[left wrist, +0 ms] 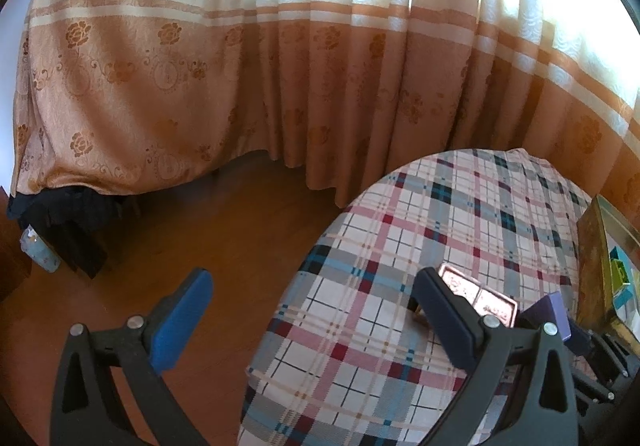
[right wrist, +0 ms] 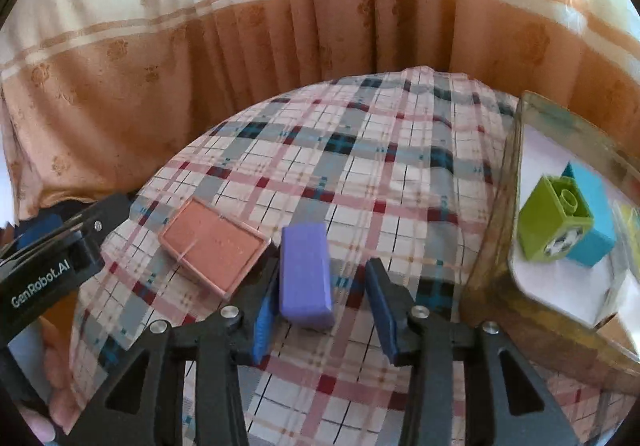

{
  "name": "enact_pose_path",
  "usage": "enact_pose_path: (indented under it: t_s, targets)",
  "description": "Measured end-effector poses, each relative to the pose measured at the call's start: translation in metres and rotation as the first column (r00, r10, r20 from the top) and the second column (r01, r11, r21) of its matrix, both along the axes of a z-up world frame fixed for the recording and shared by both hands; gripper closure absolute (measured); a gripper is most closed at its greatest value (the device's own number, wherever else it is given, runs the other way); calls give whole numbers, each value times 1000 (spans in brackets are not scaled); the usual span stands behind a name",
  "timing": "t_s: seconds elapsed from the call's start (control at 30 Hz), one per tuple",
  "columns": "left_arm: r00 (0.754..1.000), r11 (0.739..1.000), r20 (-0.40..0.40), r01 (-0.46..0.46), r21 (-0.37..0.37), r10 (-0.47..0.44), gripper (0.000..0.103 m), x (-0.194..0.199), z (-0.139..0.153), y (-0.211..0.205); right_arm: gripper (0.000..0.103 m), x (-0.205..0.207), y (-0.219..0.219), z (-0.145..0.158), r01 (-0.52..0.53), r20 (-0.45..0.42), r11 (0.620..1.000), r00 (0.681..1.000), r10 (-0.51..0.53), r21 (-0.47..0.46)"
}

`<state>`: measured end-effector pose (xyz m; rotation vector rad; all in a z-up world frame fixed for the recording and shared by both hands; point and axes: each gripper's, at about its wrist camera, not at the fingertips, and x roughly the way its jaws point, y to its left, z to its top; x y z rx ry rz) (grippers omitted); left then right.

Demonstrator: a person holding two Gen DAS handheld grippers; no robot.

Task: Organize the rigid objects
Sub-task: 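Grasp the copper plate with the left gripper while the right lifts the purple block, then carry the copper plate and purple block over the gold tray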

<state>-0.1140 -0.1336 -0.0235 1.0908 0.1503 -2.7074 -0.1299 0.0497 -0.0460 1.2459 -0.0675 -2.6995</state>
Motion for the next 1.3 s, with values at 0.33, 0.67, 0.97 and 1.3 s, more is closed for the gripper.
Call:
enact_pose_path:
  t_s: [0.33, 0.67, 0.97, 1.3]
  targets:
    - [992, 992, 8, 125, 4, -125, 0, -2, 5, 23, 81, -5, 10, -1, -34, 4, 997, 999, 35, -67]
    - [945, 948, 70, 317, 29, -319, 1, -17, -6, 63, 81, 47, 50, 3, 36, -34, 981, 999, -43, -189]
    - [916, 934, 211, 356, -37, -341, 2, -37, -27, 88, 81, 43, 62, -6, 69, 12, 969, 998, -68, -238]
    - [939, 950, 183, 307, -62, -291, 26, -33, -28, 82, 81, 45, 67, -6, 66, 12, 969, 998, -65, -236]
